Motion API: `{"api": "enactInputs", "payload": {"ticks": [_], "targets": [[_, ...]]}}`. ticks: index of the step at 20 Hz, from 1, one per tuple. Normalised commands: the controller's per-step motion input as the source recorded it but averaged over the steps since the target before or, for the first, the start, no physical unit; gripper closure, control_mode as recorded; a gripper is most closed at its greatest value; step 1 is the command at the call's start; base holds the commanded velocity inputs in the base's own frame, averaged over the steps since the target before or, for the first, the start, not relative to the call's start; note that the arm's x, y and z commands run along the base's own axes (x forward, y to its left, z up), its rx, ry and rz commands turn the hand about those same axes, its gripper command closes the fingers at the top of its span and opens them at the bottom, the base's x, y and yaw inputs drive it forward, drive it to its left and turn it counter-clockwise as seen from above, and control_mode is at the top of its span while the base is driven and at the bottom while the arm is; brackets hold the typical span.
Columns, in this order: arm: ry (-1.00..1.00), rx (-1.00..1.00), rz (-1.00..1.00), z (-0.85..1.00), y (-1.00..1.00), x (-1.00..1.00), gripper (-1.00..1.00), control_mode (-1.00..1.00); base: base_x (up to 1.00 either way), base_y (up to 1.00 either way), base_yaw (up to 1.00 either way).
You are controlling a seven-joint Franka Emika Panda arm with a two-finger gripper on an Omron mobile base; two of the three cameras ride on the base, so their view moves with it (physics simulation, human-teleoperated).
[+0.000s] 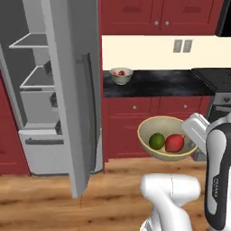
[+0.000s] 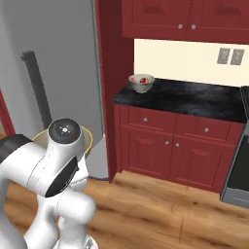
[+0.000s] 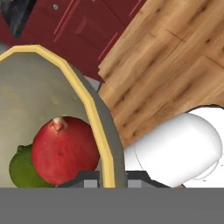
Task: Place the bowl with the onion and lime on the top shelf of the fridge. Place the bowl with the steaks on the second highest shelf of the fridge.
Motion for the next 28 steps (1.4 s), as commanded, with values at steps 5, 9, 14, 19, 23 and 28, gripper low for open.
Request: {"api": "enactInputs", "payload": {"ticks": [5,9,14,19,23,28], "targets": [[0.00,0.00,0.00,0.00,0.00,0.00,1.00,1.00,-1.00,0.61,0.21],[0.00,0.00,0.00,0.00,0.00,0.00,1.00,1.00,-1.00,0.98,0.23],[0.00,0.00,0.00,0.00,0.00,0.00,1.00,1.00,-0.47,1.00,0.12],[0.00,0.00,0.00,0.00,0.00,0.00,1.00,1.00,0.48,1.00,-0.04],[0.00,0.00,0.00,0.00,0.00,0.00,1.00,1.00,0.96,1.00,-0.14],[0.00,0.00,0.00,0.00,0.00,0.00,1.00,1.00,1.00,1.00,-0.24]]}}
